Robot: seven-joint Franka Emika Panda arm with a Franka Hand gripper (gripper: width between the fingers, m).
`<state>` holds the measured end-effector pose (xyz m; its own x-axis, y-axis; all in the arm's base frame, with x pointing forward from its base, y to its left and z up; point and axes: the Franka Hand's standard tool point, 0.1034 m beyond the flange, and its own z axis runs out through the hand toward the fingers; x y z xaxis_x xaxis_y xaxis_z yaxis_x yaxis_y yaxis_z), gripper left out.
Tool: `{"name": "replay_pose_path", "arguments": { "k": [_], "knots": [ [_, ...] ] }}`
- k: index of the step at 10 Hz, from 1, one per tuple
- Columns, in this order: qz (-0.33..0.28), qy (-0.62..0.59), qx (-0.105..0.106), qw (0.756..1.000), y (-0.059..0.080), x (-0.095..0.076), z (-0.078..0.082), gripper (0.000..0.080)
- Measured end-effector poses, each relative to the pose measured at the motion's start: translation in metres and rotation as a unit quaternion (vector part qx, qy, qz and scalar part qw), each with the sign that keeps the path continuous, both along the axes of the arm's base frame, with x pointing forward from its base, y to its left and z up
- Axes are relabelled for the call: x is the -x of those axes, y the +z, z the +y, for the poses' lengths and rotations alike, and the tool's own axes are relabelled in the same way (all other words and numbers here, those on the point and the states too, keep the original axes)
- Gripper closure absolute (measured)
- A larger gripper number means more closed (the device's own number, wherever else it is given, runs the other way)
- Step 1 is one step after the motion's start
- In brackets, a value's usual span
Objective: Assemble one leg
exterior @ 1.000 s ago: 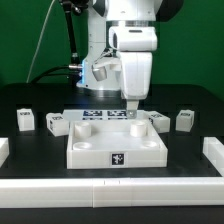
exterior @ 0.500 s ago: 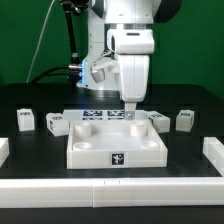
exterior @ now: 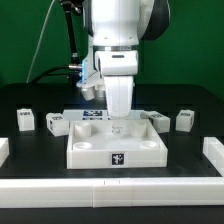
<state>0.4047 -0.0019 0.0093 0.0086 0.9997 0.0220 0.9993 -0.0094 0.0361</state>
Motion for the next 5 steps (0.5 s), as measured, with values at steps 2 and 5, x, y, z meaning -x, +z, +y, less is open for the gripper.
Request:
{"name": "replay_pose_path", "arguments": {
  "k": [2,5],
  "knots": [
    [0.0,-0.005,0.0,1.0,-0.0004,-0.0001,0.0005,0.0257],
    [0.0,-0.006,0.0,1.0,-0.0005,0.0,0.0001,0.0589]
  ]
}}
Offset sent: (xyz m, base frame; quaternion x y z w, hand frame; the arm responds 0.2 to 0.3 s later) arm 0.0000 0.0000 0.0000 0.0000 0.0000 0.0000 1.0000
